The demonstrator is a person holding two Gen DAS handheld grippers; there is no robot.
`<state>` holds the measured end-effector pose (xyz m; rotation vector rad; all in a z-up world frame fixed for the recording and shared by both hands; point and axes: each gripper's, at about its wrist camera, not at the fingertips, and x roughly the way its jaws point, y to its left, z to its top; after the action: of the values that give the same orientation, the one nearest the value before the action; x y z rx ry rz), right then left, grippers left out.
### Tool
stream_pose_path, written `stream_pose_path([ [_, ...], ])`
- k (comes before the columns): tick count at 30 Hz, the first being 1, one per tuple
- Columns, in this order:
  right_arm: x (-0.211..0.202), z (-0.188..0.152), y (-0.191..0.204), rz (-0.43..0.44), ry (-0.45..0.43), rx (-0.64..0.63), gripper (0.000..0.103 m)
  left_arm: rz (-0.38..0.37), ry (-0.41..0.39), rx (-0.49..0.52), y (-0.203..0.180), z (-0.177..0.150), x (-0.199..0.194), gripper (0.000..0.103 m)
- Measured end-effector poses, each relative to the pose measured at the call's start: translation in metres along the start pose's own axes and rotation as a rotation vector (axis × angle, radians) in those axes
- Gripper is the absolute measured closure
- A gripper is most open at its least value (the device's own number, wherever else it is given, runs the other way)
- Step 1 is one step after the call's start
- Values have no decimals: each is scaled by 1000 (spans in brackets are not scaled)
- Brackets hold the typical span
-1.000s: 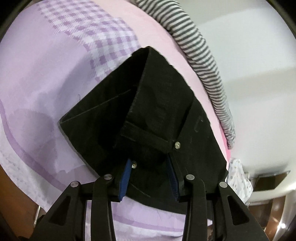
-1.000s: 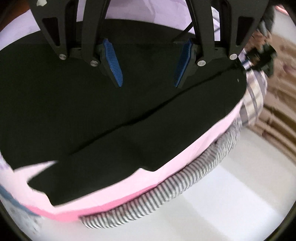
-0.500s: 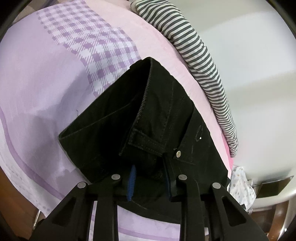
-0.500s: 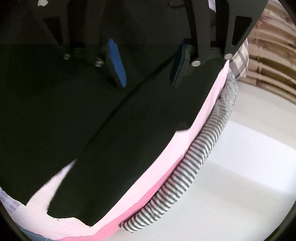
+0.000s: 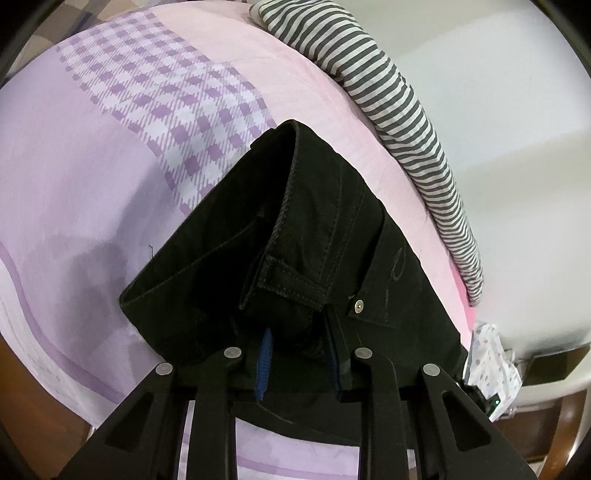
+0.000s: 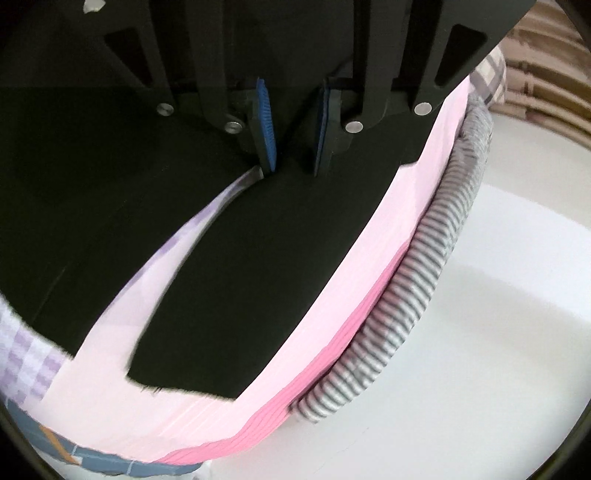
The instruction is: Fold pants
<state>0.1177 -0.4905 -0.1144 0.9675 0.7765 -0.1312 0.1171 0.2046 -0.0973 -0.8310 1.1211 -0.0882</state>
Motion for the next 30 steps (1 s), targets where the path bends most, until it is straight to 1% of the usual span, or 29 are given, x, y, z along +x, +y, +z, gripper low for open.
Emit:
stream_pose_path([
  [2,-3,3,3,-16,2,-24,94,12,7,13,-2,2,2,78],
  [3,-6,3,5,-24,2,-35,96,18,10,17,-2,3,2,78],
  [6,-20,0,16,-43,-15,-80,97,44,14,56,-8,7,4,78],
  [11,-51,-6,33,-87,-46,-149,98,81,28,150,-19,15,0,79],
  [17,-92,-35,47,-179,-54,-234,98,124,48,287,-29,21,-13,80],
  [21,-108,-61,41,-233,-35,-262,98,162,69,355,-27,18,-14,80],
  [24,-112,-79,22,-258,-2,-236,98,207,97,392,-23,13,-8,80],
  [27,-112,-90,6,-270,21,-207,98,230,126,407,-15,5,-3,81],
  [30,-108,-94,-3,-282,36,-197,98,239,129,424,-8,-1,1,81],
])
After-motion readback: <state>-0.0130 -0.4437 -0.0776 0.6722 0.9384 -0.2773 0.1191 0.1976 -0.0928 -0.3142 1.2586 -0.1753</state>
